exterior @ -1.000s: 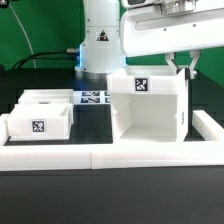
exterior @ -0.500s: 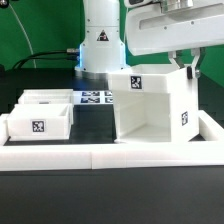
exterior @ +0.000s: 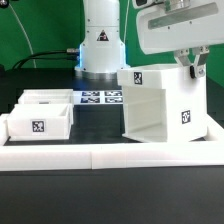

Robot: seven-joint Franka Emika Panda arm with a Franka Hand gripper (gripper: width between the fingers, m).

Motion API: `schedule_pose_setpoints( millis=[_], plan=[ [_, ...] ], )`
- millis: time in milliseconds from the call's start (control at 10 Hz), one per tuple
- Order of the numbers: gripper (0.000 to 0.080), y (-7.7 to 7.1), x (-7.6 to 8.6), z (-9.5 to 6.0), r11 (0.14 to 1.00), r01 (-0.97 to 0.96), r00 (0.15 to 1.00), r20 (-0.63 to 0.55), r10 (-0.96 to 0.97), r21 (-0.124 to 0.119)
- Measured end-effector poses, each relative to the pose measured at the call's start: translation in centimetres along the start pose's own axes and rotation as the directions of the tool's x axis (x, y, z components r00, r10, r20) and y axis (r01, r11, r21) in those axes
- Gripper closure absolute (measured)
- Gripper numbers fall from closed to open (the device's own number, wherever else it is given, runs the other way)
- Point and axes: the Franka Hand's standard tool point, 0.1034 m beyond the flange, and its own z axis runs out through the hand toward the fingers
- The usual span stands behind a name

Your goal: Assemble drawer

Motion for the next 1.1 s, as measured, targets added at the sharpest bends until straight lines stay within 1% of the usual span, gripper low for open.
schedule_pose_setpoints(
  millis=[200,300,400,600,800,1000,1100],
  plan=[
    [0.076,0.2,-0.5,0.2,0.972,-0.234,0.972,0.01,0.234,-0.006],
    [0.076,0.5,-0.7,0.4,0.94,-0.339,0.94,0.026,0.34,-0.02],
    [0.076,0.6,-1.0,0.6,0.914,-0.404,0.914,0.031,0.405,-0.022],
    [0.076,0.5,-1.2,0.6,0.897,-0.442,0.896,0.036,0.442,-0.022],
    [0.076,0.5,-1.1,0.6,0.907,-0.42,0.906,0.037,0.421,-0.02],
    [0.076,-0.1,-0.5,0.9,0.922,-0.388,0.921,0.037,0.388,-0.014],
    [0.076,-0.6,-0.1,1.1,0.926,-0.377,0.925,0.04,0.378,-0.017]
  ],
)
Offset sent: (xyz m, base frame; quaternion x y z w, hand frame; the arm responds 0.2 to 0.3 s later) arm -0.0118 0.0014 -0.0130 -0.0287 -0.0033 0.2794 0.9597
